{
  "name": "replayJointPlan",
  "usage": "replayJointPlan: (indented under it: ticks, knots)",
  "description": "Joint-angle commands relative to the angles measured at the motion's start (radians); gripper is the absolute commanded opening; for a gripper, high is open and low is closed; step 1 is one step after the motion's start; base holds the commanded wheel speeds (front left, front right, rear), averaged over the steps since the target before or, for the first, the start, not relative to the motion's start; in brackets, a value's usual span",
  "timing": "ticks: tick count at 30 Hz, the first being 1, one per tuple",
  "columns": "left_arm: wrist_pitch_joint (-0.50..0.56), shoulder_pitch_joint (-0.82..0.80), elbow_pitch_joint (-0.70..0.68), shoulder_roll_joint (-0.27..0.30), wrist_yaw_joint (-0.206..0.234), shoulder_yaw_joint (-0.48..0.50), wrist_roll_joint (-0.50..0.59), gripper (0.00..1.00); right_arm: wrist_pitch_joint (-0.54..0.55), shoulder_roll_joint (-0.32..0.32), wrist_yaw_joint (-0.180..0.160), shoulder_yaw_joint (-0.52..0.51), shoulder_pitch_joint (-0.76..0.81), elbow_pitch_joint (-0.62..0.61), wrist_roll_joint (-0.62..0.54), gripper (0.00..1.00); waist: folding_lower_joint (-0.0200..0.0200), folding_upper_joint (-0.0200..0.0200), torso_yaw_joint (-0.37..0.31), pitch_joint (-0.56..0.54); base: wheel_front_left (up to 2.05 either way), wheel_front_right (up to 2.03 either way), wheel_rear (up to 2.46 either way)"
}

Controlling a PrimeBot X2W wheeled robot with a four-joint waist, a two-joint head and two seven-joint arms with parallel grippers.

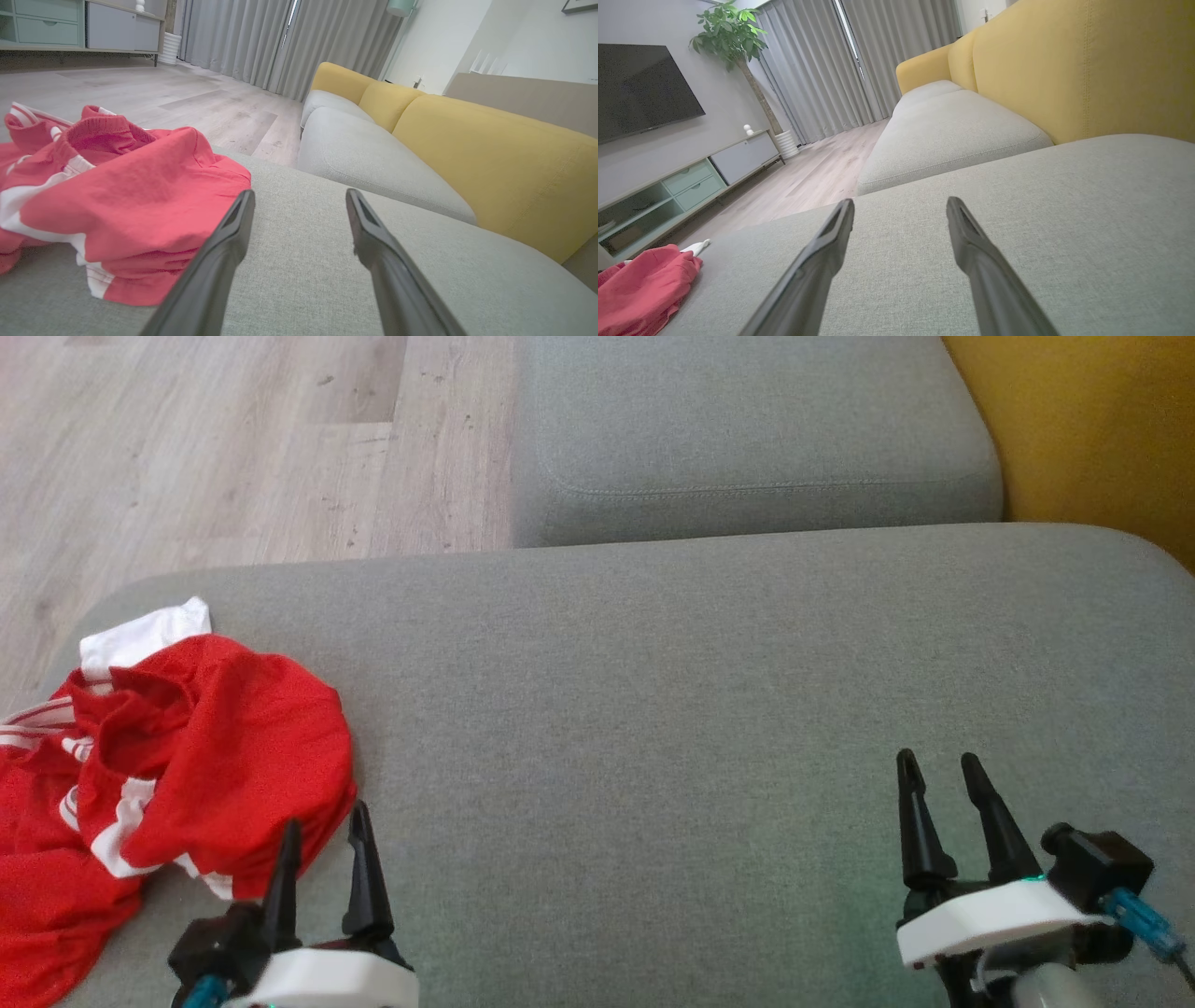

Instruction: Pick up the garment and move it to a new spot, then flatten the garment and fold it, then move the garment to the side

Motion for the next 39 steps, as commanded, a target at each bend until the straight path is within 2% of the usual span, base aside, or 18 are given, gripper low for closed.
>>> replayJointPlan:
  ticks: [1, 29, 39]
  knots:
    - [-0.018, -0.027, -0.039, 0.006, 0.011, 0.01, 0.042, 1.0, -0.019, -0.008, 0.006, 0.026, -0.027, -0.042, -0.042, 1.0, 0.0001, 0.0, -0.001, -0.001, 0.0, 0.0, 0.0]
    - [-0.101, -0.026, -0.046, 0.008, 0.056, -0.037, 0.386, 1.0, -0.102, -0.01, 0.008, 0.037, -0.025, -0.021, -0.326, 1.0, 0.0001, 0.0, -0.01, -0.006, 0.0, 0.0, 0.0]
    - [-0.101, -0.025, -0.034, 0.008, 0.059, -0.041, 0.383, 1.0, -0.102, -0.01, 0.008, 0.031, -0.023, -0.01, -0.305, 1.0, 0.0001, 0.0, -0.007, -0.018, 0.0, 0.0, 0.0]
